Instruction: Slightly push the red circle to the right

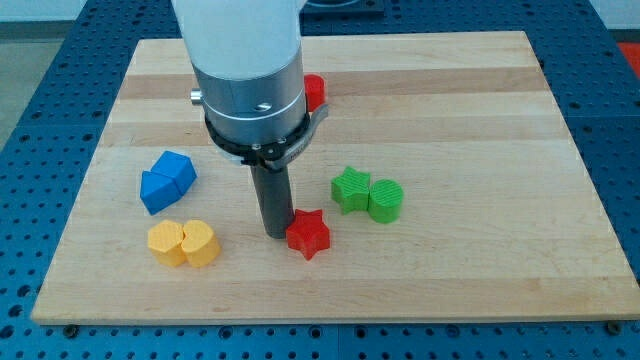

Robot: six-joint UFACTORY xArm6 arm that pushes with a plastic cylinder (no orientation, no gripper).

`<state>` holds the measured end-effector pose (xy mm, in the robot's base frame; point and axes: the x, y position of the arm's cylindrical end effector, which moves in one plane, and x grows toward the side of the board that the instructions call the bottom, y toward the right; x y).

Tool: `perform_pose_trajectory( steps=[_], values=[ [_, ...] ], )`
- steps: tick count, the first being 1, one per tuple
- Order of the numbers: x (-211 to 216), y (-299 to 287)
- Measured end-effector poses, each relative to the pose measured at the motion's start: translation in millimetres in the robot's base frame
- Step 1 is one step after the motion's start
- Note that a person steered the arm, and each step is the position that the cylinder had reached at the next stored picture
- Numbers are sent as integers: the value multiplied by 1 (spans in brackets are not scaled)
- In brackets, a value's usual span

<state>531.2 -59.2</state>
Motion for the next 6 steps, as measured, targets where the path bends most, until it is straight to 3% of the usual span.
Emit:
perform_pose_trajectory(
  steps=[2,5,6],
  values=[
    [-1,5],
    [-73,-12],
    [-117,-12]
  ],
)
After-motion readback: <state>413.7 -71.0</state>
